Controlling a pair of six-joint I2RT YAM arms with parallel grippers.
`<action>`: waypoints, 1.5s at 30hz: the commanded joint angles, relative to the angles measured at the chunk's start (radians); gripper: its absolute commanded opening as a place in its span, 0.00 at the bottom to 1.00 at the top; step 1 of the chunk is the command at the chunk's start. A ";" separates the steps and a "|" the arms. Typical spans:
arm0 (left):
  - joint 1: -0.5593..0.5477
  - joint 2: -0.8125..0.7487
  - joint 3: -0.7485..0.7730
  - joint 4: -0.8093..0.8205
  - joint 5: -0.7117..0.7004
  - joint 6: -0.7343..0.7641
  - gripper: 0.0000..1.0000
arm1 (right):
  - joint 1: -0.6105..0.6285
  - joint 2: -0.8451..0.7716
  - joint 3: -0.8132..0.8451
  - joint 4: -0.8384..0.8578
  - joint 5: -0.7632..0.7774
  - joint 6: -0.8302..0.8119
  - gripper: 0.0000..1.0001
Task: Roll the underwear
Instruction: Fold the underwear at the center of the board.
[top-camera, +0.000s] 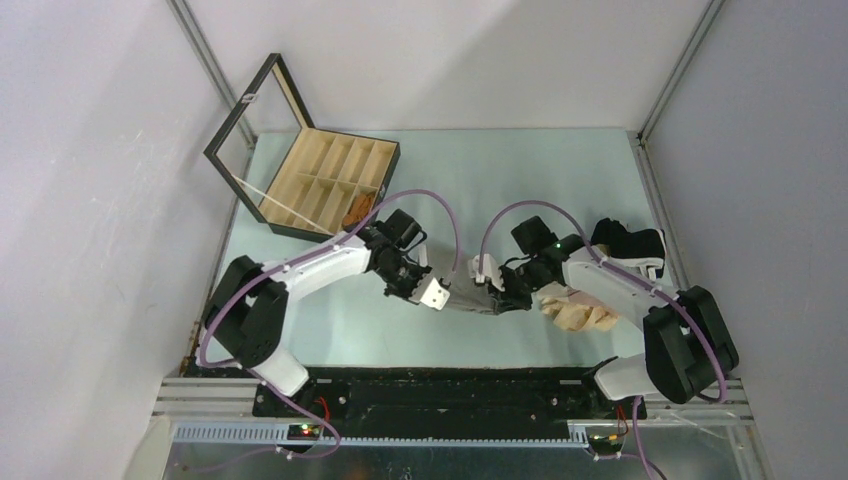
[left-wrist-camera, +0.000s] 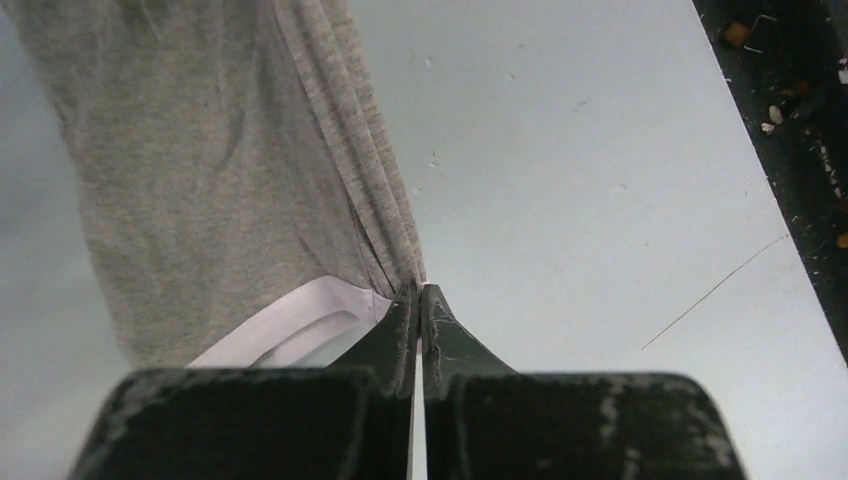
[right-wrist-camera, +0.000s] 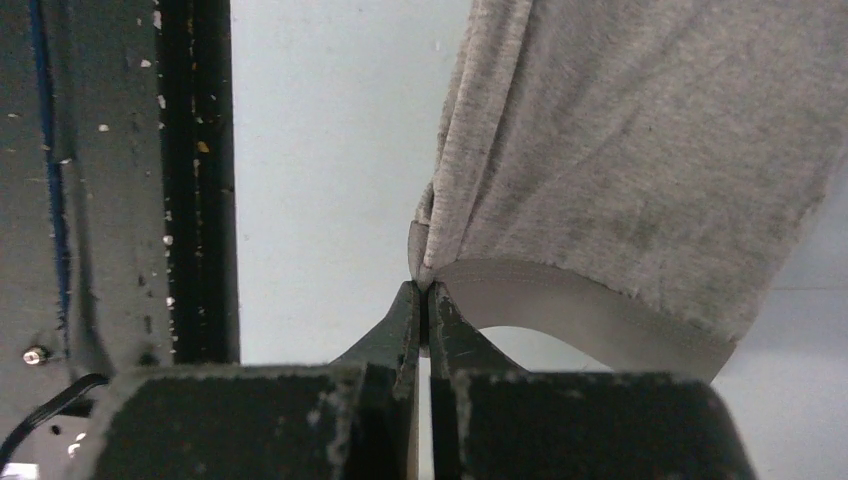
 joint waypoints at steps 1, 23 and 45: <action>0.020 0.058 0.101 -0.116 0.015 -0.097 0.00 | -0.050 -0.015 0.045 -0.101 -0.070 0.060 0.00; 0.085 0.331 0.438 0.082 -0.150 -0.337 0.00 | -0.324 0.338 0.335 -0.116 -0.100 0.181 0.00; 0.097 0.349 0.525 0.277 -0.437 -0.647 0.33 | -0.354 0.448 0.519 -0.085 -0.033 0.355 0.35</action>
